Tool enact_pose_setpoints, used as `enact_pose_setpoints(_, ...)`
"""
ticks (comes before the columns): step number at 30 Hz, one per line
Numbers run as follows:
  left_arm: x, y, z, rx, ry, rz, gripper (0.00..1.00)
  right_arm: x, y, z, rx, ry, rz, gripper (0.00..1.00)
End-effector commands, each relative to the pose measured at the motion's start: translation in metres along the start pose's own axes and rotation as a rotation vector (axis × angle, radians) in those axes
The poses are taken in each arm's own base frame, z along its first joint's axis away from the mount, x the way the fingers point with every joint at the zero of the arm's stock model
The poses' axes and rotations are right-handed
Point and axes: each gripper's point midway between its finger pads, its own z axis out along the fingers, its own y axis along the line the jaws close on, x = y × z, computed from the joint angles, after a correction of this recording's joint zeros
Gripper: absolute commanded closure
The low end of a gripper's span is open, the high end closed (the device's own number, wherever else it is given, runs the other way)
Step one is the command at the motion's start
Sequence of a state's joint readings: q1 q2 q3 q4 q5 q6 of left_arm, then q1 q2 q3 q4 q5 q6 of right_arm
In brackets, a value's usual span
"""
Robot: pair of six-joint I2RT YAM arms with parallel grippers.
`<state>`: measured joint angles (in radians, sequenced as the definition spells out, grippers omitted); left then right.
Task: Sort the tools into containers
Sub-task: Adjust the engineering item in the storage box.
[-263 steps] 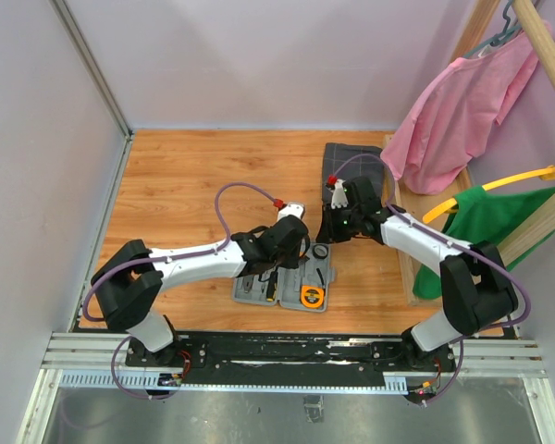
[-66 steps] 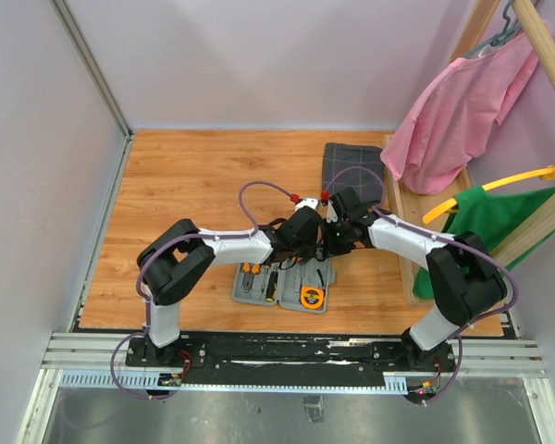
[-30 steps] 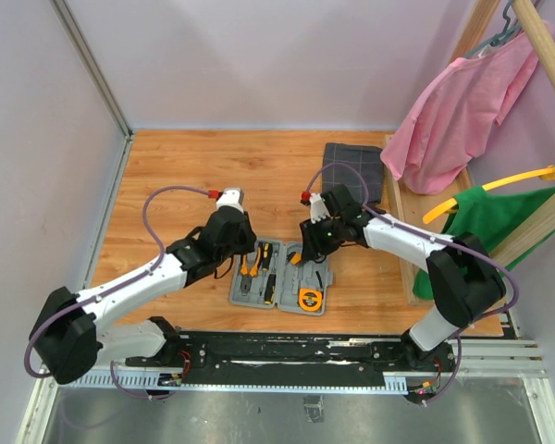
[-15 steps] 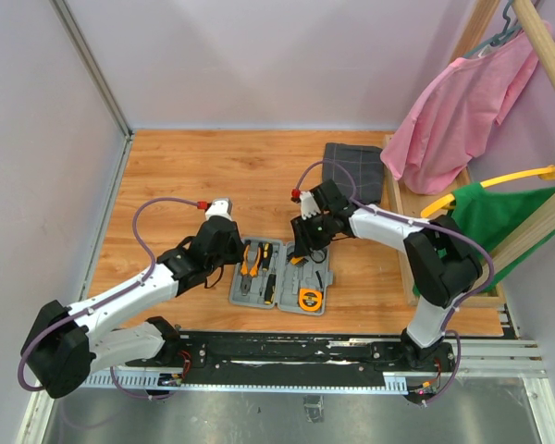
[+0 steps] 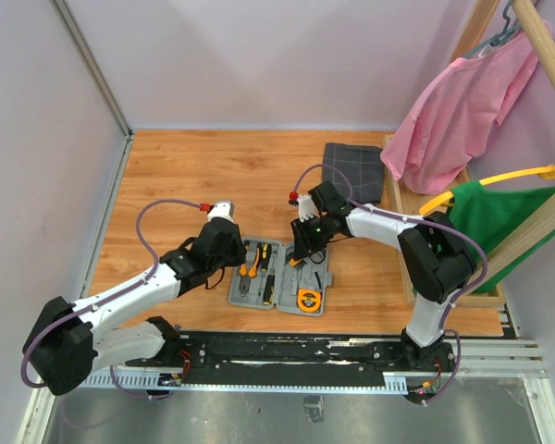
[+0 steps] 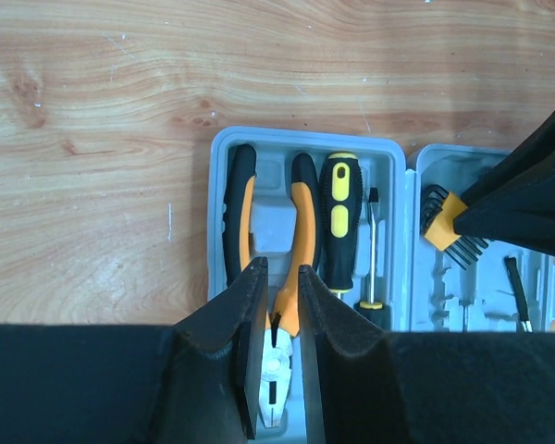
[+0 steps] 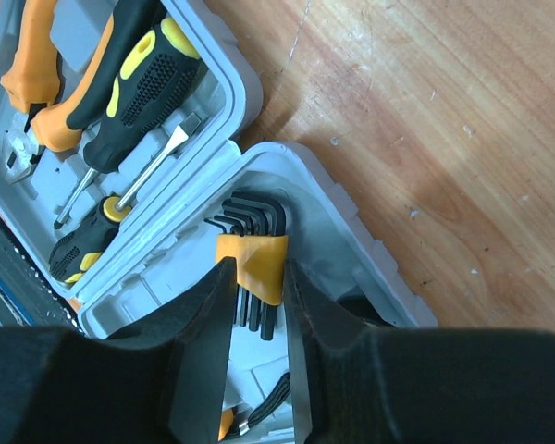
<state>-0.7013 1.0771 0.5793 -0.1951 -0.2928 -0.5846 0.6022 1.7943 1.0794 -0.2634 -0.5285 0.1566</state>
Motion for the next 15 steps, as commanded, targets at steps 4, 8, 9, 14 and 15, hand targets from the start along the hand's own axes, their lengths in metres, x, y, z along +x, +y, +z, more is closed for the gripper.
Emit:
enact_pose_setpoints(4, -0.0025, -0.001, 0.0041, 0.01, -0.016, -0.017, 0.76, 0.0049, 0.0112, 0.0098, -0.054, 0.046, 0.012, 0.72)
enact_pose_setpoints(8, -0.0006, -0.001, 0.0053, 0.012, -0.014, -0.018, 0.76, 0.0099, 0.0057, 0.014, -0.029, 0.064, 0.035, 0.72)
enact_pose_setpoints(9, 0.0, -0.0011, 0.0056, 0.014, -0.013, -0.017, 0.76, 0.0112, 0.0045, 0.015, -0.024, 0.068, 0.043, 0.73)
enact_pose_setpoints(14, 0.0016, -0.001, 0.0074, 0.014, -0.007, -0.015, 0.77, 0.0044, 0.0068, 0.0107, -0.017, 0.031, 0.055, 0.82)
enact_pose_setpoints(15, 0.002, -0.001, 0.0075, 0.014, -0.007, -0.013, 0.77, 0.0017, 0.009, 0.0082, -0.02, 0.019, 0.051, 0.83)
